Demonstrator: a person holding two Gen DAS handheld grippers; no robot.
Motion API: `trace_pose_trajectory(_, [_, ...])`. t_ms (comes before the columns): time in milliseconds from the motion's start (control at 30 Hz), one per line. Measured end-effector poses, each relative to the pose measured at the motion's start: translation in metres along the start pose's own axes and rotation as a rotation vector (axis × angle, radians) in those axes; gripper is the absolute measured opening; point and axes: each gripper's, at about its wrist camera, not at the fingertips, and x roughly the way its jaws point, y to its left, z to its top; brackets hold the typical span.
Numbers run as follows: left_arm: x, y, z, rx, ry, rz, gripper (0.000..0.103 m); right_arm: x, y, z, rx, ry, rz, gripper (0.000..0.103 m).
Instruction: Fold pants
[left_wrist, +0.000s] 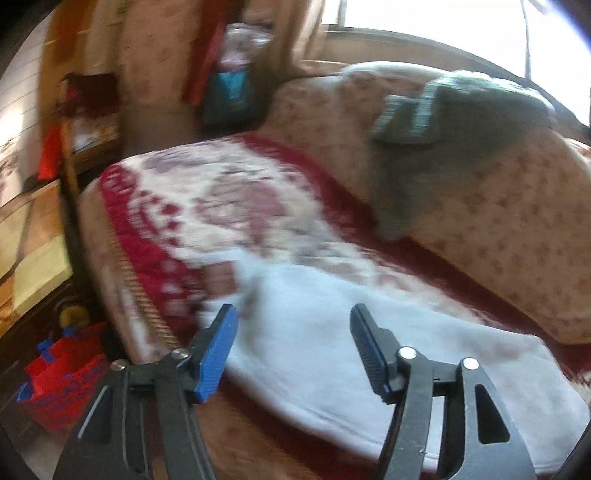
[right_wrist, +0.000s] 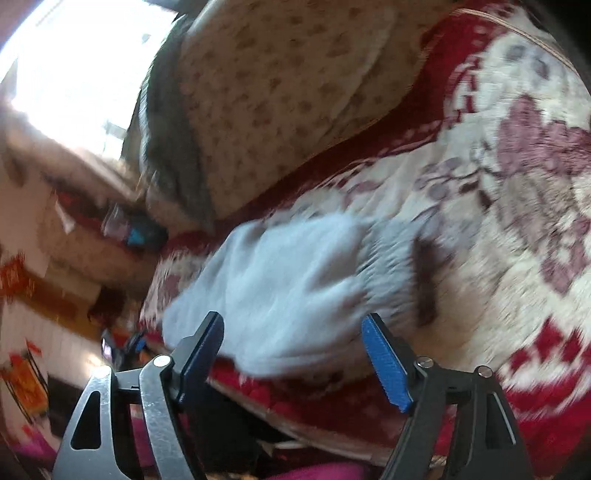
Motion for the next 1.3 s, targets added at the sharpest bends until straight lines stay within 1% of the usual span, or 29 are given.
trace_pose_trajectory(67, [-0.002,-0.034,-0.006,0.039,0.029,-0.071,0.066,0.015,-0.019,0.016,0.040,0.011,-0.016,0.084])
trace_pose_trajectory(100, [-0.002,-0.050,-0.010,0.061,0.044,-0.104,0.066,0.025,-0.031,0.024,0.070,0.026,0.004,0.084])
trace_pose_trajectory(167, [-0.001,-0.088,-0.023,0.119,0.078,-0.170,0.067,0.043,-0.051,0.036,0.128,0.049,0.016,0.084])
trace_pose_trajectory(233, [-0.001,-0.127,-0.038,0.197,0.107,-0.215,0.067,0.060,-0.061,0.039,0.166,0.080,0.027,0.084])
trace_pose_trajectory(267, [-0.002,-0.146,-0.046,0.233,0.116,-0.241,0.067,0.063,-0.062,0.038,0.183,0.092,0.044,0.084])
trace_pose_trajectory(333, [-0.006,-0.181,-0.062,0.302,0.132,-0.300,0.067,0.069,-0.051,0.034,0.194,0.107,0.162,0.084])
trace_pose_trajectory(367, [-0.007,-0.198,-0.070,0.327,0.143,-0.330,0.067,0.067,-0.038,0.031,0.177,0.106,0.218,0.084])
trace_pose_trajectory(433, [-0.008,-0.230,-0.088,0.380,0.179,-0.396,0.067,0.062,-0.022,0.028,0.121,0.104,0.256,0.086])
trace_pose_trajectory(500, [-0.007,-0.258,-0.105,0.417,0.216,-0.435,0.068,0.059,-0.016,0.026,0.093,0.125,0.306,0.090])
trace_pose_trajectory(533, [-0.007,-0.271,-0.114,0.439,0.235,-0.453,0.068,0.059,-0.017,0.025,0.090,0.139,0.310,0.091])
trace_pose_trajectory(567, [-0.009,-0.284,-0.124,0.461,0.245,-0.471,0.068,0.057,-0.022,0.024,0.082,0.143,0.272,0.090])
trace_pose_trajectory(633, [-0.012,-0.303,-0.140,0.498,0.256,-0.487,0.068,0.050,-0.032,0.023,0.080,0.116,0.185,0.091])
trace_pose_trajectory(667, [-0.011,-0.308,-0.143,0.509,0.261,-0.489,0.068,0.046,-0.041,0.024,0.092,0.105,0.162,0.091])
trace_pose_trajectory(767, [-0.010,-0.322,-0.155,0.531,0.269,-0.469,0.068,0.041,-0.064,0.030,0.129,0.092,0.179,0.092])
trace_pose_trajectory(833, [-0.005,-0.323,-0.157,0.509,0.293,-0.467,0.068,0.049,-0.070,0.033,0.126,0.111,0.205,0.092])
trace_pose_trajectory(867, [-0.002,-0.322,-0.156,0.494,0.301,-0.467,0.072,0.060,-0.073,0.034,0.129,0.145,0.214,0.092])
trace_pose_trajectory(967, [0.007,-0.315,-0.155,0.444,0.326,-0.458,0.078,0.095,-0.075,0.035,0.130,0.232,0.231,0.092])
trace_pose_trajectory(1000, [0.008,-0.310,-0.156,0.433,0.332,-0.457,0.079,0.099,-0.072,0.035,0.122,0.228,0.226,0.092])
trace_pose_trajectory(1033, [0.010,-0.306,-0.157,0.414,0.341,-0.457,0.082,0.101,-0.067,0.035,0.097,0.212,0.228,0.092])
trace_pose_trajectory(1067, [0.013,-0.304,-0.159,0.400,0.346,-0.457,0.085,0.103,-0.057,0.036,0.063,0.208,0.246,0.090])
trace_pose_trajectory(1100, [0.015,-0.302,-0.161,0.384,0.355,-0.458,0.085,0.105,-0.050,0.037,0.042,0.203,0.241,0.088])
trace_pose_trajectory(1133, [0.018,-0.302,-0.163,0.364,0.371,-0.460,0.085,0.108,-0.042,0.037,0.015,0.194,0.237,0.080])
trace_pose_trajectory(1167, [0.020,-0.302,-0.164,0.352,0.380,-0.458,0.085,0.113,-0.032,0.035,-0.018,0.198,0.238,0.054])
trace_pose_trajectory(1200, [0.019,-0.304,-0.163,0.353,0.378,-0.452,0.085,0.116,-0.025,0.034,-0.038,0.191,0.226,0.043])
trace_pose_trajectory(1233, [0.016,-0.307,-0.163,0.368,0.367,-0.445,0.085,0.114,-0.019,0.032,-0.058,0.177,0.214,0.042])
trace_pose_trajectory(1300, [0.008,-0.313,-0.164,0.408,0.338,-0.430,0.085,0.099,-0.007,0.031,-0.086,0.120,0.234,0.032])
